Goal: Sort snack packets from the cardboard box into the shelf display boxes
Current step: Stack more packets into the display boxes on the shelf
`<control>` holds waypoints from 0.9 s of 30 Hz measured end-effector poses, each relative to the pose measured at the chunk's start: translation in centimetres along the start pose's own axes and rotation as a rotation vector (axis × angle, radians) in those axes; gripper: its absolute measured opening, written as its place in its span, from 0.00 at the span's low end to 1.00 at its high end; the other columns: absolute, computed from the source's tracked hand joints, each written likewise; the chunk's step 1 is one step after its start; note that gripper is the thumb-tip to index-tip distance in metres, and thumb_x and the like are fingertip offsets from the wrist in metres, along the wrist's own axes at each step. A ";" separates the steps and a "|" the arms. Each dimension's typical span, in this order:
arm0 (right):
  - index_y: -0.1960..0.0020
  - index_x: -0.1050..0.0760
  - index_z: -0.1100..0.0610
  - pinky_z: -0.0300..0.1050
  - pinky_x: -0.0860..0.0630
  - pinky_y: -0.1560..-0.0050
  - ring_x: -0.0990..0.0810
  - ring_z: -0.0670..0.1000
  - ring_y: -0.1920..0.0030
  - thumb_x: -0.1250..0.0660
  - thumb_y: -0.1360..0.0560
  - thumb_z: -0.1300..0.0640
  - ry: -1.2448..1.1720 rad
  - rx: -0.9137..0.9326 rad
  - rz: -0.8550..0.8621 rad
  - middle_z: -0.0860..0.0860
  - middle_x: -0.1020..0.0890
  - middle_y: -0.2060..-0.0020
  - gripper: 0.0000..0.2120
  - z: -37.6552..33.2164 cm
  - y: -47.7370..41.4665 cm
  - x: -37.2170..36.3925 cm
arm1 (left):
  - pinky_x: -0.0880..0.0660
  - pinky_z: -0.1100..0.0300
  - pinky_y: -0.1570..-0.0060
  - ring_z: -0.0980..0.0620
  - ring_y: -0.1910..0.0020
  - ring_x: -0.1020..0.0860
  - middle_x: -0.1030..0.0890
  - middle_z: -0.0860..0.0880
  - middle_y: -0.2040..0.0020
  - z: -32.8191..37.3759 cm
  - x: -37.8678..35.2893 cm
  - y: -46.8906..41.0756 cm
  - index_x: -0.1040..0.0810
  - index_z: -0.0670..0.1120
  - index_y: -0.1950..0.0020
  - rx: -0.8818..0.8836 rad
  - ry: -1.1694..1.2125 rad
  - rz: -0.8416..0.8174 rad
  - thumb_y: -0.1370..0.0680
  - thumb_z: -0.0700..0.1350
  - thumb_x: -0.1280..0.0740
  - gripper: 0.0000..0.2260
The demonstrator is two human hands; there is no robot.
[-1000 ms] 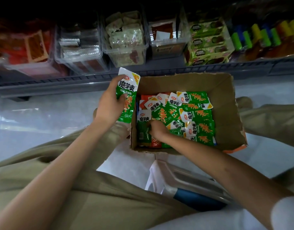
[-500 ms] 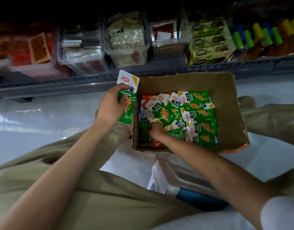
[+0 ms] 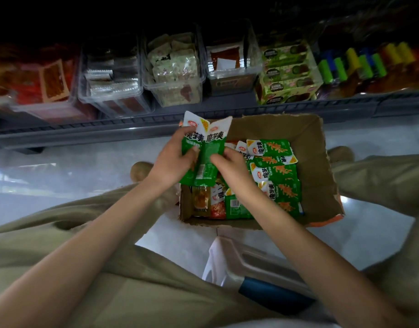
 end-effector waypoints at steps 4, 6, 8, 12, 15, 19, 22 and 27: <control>0.63 0.33 0.58 0.43 0.35 0.66 0.31 0.50 0.67 0.35 0.29 0.56 -0.046 0.129 0.024 0.50 0.32 0.71 0.08 -4.0 1.2 0.1 | 0.31 0.65 0.46 0.53 0.41 0.26 0.25 0.51 0.41 3.9 -0.9 0.3 0.30 0.49 0.32 0.022 0.235 -0.001 0.17 0.46 0.44 0.14; 0.66 0.36 0.54 0.46 0.35 0.65 0.31 0.50 0.67 0.35 0.28 0.55 0.011 0.186 0.024 0.49 0.32 0.72 0.12 -5.7 1.7 0.9 | 0.32 0.68 0.42 0.55 0.39 0.27 0.25 0.52 0.39 5.2 -1.2 0.3 0.29 0.48 0.33 0.045 0.357 -0.011 0.17 0.50 0.46 0.15; 0.66 0.36 0.53 0.46 0.35 0.64 0.30 0.49 0.68 0.35 0.24 0.54 0.075 0.197 0.006 0.48 0.32 0.72 0.15 -6.8 1.9 1.8 | 0.33 0.57 0.34 0.53 0.36 0.27 0.23 0.51 0.38 6.3 -1.4 0.0 0.27 0.50 0.33 0.043 0.423 -0.030 0.20 0.60 0.47 0.22; 0.62 0.35 0.54 0.45 0.35 0.67 0.31 0.47 0.70 0.37 0.23 0.47 0.175 0.250 0.013 0.48 0.31 0.70 0.15 -9.0 2.6 3.7 | 0.33 0.46 0.32 0.50 0.37 0.25 0.21 0.46 0.39 9.6 -1.7 -0.2 0.26 0.48 0.33 -0.031 0.558 -0.064 0.25 0.67 0.49 0.32; 0.62 0.33 0.52 0.46 0.34 0.68 0.29 0.46 0.70 0.40 0.22 0.44 0.322 0.297 0.063 0.46 0.29 0.70 0.15 -10.3 3.3 4.8 | 0.33 0.39 0.34 0.41 0.38 0.25 0.24 0.36 0.39 11.1 -2.7 -0.1 0.27 0.42 0.38 -0.038 0.561 -0.133 0.29 0.75 0.50 0.40; 0.64 0.34 0.51 0.48 0.33 0.67 0.29 0.47 0.69 0.38 0.22 0.49 0.429 0.324 0.184 0.46 0.29 0.71 0.13 -11.3 3.7 6.7 | 0.27 0.59 0.44 0.54 0.50 0.22 0.21 0.43 0.50 12.9 -2.6 -0.3 0.25 0.45 0.44 -0.096 0.485 -0.053 0.19 0.59 0.45 0.20; 0.65 0.35 0.49 0.48 0.32 0.69 0.30 0.46 0.71 0.34 0.25 0.51 0.475 0.353 0.295 0.46 0.30 0.72 0.14 -11.9 3.9 8.2 | 0.27 0.60 0.48 0.53 0.50 0.23 0.21 0.44 0.48 14.8 -1.8 -0.3 0.26 0.42 0.41 -0.209 0.432 0.043 0.17 0.42 0.43 0.09; 0.59 0.33 0.52 0.43 0.35 0.70 0.34 0.44 0.73 0.34 0.29 0.50 0.312 0.447 0.371 0.45 0.33 0.73 0.09 -12.5 4.1 9.8 | 0.25 0.61 0.47 0.59 0.45 0.23 0.22 0.51 0.43 17.6 -0.9 -0.5 0.31 0.45 0.33 -0.393 0.321 0.145 0.19 0.36 0.42 0.14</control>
Point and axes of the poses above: each hand's wrist, its own y-axis away from the middle knuckle, its own x-axis out of the back of the hand, z = x × y, the point moved 9 cm from there along -y, towards the middle knuckle
